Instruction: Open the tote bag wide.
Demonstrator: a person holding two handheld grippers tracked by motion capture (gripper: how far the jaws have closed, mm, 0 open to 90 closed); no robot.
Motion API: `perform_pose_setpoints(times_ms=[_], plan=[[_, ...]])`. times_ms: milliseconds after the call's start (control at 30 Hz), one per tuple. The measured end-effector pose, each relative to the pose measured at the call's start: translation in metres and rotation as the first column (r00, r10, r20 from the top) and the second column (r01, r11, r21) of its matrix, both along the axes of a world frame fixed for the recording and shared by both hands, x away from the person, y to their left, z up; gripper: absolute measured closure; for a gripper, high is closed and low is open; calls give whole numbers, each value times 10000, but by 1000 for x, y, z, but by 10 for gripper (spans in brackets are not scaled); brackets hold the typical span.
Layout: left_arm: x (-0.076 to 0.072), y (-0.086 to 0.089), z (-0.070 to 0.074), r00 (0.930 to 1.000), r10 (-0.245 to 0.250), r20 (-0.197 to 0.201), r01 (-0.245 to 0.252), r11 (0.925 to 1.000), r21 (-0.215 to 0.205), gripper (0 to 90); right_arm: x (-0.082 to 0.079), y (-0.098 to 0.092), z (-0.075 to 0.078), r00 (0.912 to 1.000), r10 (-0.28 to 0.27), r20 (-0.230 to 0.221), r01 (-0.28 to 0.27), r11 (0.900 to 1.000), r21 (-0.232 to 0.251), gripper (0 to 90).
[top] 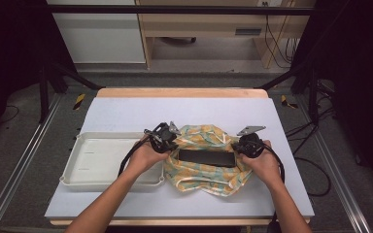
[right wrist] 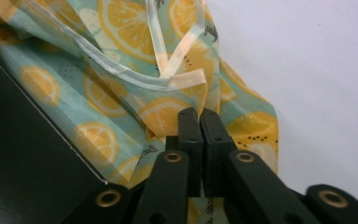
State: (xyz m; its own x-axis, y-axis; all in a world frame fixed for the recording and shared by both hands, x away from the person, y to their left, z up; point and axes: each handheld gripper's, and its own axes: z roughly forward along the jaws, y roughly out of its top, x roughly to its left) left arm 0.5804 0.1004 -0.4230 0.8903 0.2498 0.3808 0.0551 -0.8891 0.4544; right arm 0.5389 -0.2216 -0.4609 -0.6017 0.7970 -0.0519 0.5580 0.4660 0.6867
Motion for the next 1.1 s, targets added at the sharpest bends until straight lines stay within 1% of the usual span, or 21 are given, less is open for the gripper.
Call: perform_pose_setpoints(times_ms=[67,100,133,167,200,233,333,367,400,500,600,633,700,733,767,833,900,967,1000,1100], plan=[[-1,2,3,9998,81,196,-81,10000,-21,847,-1,-2,3,9997,-148,202,146,9998,110,818],[-3,4,6,9993,119,345,-113,9998,-157,815,-2,-3,5,9993,-219,316,211,9994,262,792],[-4,5,6,9993,125,366,-115,9996,-274,779,-4,-3,8,9988,-278,411,262,9989,377,752],[-6,7,9,9989,134,456,-111,9988,-486,765,-5,-3,10,9986,-302,437,284,9987,418,730],[-9,8,11,9986,173,503,-139,9977,-664,739,-8,-3,13,9976,-349,598,314,9978,583,714],[-11,9,14,9983,218,544,-176,9969,-768,718,-10,-3,16,9972,-352,666,303,9968,743,700],[-18,13,22,9974,302,658,-221,9925,-1204,650,-18,-2,26,9942,-317,1023,212,9945,1022,661],[-21,14,25,9972,320,681,-215,9886,-1490,638,-21,-2,30,9935,-274,1108,149,9936,1124,646],[-22,15,27,9969,323,723,-200,9861,-1650,622,-25,-1,34,9921,-286,1224,137,9925,1214,643],[-28,18,35,9965,370,749,-194,9747,-2227,592,-32,1,43,9890,-208,1461,6,9905,1373,625],[-33,19,42,9946,423,949,-174,9682,-2497,563,-39,2,52,9856,-179,1680,-77,9886,1506,584],[-35,20,44,9947,435,934,-178,9655,-2599,561,-41,3,55,9855,-188,1687,-84,9872,1594,573],[-41,21,49,9938,472,1011,-168,9592,-2824,551,-44,4,59,9836,-214,1793,-70,9876,1566,541],[-45,21,51,9928,535,1074,-204,9572,-2887,541,-47,5,61,9829,-232,1828,-69,9867,1626,537],[-48,21,54,9920,544,1136,-188,9556,-2941,536,-50,5,62,9819,-172,1884,-131,9873,1584,531],[-55,21,59,9907,508,1259,-106,9535,-3013,532,-57,6,64,9813,-109,1921,-196,9875,1563,528],[-63,20,62,9904,467,1301,-47,9522,-3054,554,-65,5,64,9799,-110,1993,-196,9883,1510,538],[-71,19,64,9910,349,1294,66,9516,-3072,585,-72,5,64,9779,-63,2091,-248,9891,1454,579],[-74,17,65,9918,280,1245,117,9515,-3076,609,-76,5,63,9776,-127,2100,-183,9893,1447,608],[-80,12,61,9933,108,1151,247,9529,-3024,699,-87,4,59,9789,-93,2040,-205,9894,1436,720]])
